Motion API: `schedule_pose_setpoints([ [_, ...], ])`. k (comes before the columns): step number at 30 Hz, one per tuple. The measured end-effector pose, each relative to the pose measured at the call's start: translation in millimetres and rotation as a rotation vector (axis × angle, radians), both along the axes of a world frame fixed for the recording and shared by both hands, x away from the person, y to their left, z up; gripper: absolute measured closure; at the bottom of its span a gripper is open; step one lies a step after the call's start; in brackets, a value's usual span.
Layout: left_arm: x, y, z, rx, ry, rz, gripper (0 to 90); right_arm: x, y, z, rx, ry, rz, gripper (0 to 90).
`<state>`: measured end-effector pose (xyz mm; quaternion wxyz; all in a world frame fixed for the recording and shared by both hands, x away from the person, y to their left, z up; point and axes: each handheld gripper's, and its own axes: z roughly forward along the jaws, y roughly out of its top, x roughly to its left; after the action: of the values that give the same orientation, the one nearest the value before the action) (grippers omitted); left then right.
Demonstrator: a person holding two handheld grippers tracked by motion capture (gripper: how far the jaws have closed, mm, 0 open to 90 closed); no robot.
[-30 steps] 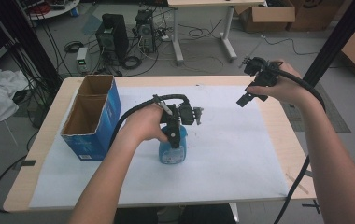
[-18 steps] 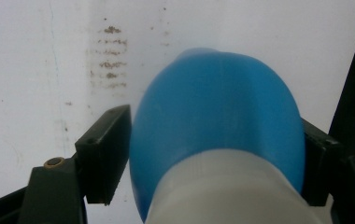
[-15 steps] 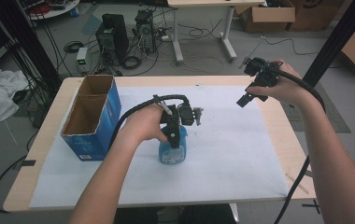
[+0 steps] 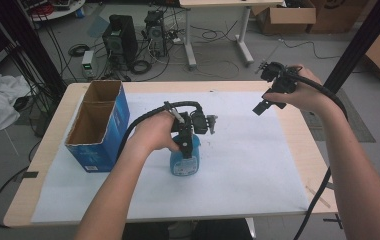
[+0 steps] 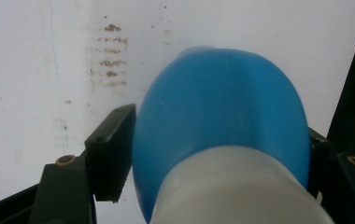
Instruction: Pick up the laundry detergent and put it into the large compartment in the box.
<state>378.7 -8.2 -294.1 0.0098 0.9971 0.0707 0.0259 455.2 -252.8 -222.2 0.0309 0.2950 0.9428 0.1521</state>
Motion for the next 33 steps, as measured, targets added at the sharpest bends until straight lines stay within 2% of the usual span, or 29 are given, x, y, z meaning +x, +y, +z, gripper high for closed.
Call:
schedule_pose_setpoints([
  [11, 0.0, 0.4, 0.2, -0.008, 0.021, -0.002, 36.3, 0.4, -1.2, -0.2, -0.001, 0.001, -0.001, 26.6],
  [20, -0.7, 0.0, 1.4, 0.003, 0.013, -0.002, 37.4, 0.2, -0.3, -0.7, 0.002, 0.001, 0.001, 26.6],
  [29, -0.6, 1.8, 1.6, -0.008, 0.012, -0.006, 37.8, -0.4, 0.8, -2.0, -0.004, 0.003, 0.000, 26.6],
  [33, -1.7, 1.9, 2.1, 0.000, -0.003, -0.008, 37.8, -1.1, 1.2, -1.0, -0.002, 0.001, -0.003, 26.6],
])
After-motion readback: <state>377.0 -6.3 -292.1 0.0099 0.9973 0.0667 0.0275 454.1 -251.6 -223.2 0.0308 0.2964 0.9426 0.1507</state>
